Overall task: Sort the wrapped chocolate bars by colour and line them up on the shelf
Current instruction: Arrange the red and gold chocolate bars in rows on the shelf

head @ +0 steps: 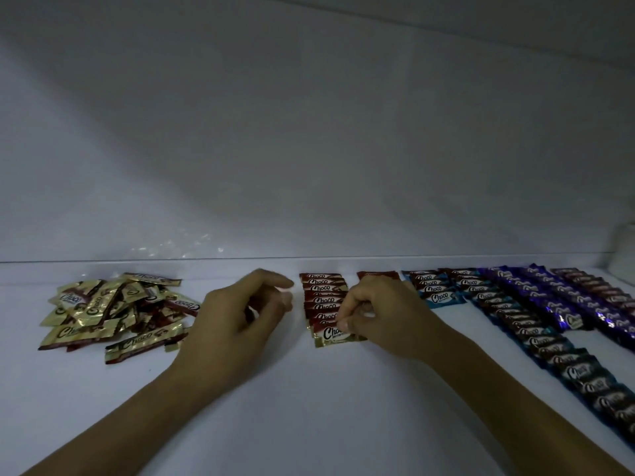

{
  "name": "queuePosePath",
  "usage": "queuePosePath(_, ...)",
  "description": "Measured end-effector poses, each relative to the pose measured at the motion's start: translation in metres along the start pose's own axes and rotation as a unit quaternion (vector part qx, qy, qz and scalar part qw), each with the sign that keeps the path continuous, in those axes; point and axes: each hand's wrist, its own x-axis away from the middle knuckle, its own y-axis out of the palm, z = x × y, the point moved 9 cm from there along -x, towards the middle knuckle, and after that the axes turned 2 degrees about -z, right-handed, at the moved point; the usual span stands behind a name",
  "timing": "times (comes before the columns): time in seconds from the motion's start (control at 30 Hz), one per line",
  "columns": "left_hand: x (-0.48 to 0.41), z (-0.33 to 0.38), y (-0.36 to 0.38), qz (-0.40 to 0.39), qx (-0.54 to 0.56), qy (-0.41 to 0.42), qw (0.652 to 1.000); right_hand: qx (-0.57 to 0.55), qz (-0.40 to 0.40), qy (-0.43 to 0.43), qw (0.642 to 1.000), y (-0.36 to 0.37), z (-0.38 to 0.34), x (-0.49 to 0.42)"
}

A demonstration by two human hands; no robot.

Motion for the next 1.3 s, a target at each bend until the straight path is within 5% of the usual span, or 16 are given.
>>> queuePosePath(0.07, -0.001, -0.019, 0.002, 0.004, 0.275, -0.154, 0.949, 0.019, 0.02, -0.004, 1.0, -0.003, -0.003, 0.001)
queuePosePath(0.13, 0.003, -0.024, 0.012, -0.003, 0.483, -0.259, 0.836, -0.012, 0.076, -0.029, 0.997, -0.009, -0.012, 0.004)
queuePosePath(0.27, 0.009, -0.015, 0.018, 0.019, 0.619, -0.314, 0.72, -0.083, 0.183, -0.137, 0.97, -0.011, -0.057, 0.018)
queuePosePath(0.4, 0.015, 0.002, 0.03, -0.001, 0.67, -0.32, 0.67, 0.017, 0.162, -0.194, 0.967, 0.014, -0.088, 0.022)
queuePosePath(0.6, 0.012, 0.009, 0.034, -0.06, 0.645, -0.288, 0.706, 0.012, 0.193, -0.19, 0.962, 0.007, -0.086, 0.024)
queuePosePath(0.67, 0.011, 0.015, 0.038, -0.093, 0.608, -0.253, 0.747, -0.052, 0.205, -0.167, 0.963, 0.0, -0.077, 0.022)
queuePosePath(0.8, 0.007, 0.01, 0.031, -0.092, 0.396, -0.161, 0.899, -0.266, 0.155, -0.085, 0.948, -0.001, -0.046, 0.011)
queuePosePath(0.93, 0.008, -0.003, 0.023, -0.033, 0.372, -0.172, 0.912, -0.382, 0.099, -0.024, 0.919, 0.001, -0.03, 0.006)
queuePosePath(1.07, 0.005, -0.022, 0.002, 0.052, 0.394, -0.231, 0.888, -0.298, 0.195, -0.024, 0.934, -0.02, -0.022, 0.012)
queuePosePath(1.13, 0.005, -0.023, 0.002, 0.025, 0.368, -0.263, 0.891, -0.167, 0.271, -0.098, 0.943, -0.035, -0.039, 0.023)
queuePosePath(1.23, 0.008, -0.008, 0.014, -0.059, 0.318, -0.245, 0.914, 0.166, 0.335, -0.267, 0.888, -0.031, -0.084, 0.043)
queuePosePath(1.3, 0.009, 0.002, 0.016, -0.061, 0.3, -0.206, 0.93, 0.221, 0.306, -0.325, 0.867, -0.018, -0.094, 0.046)
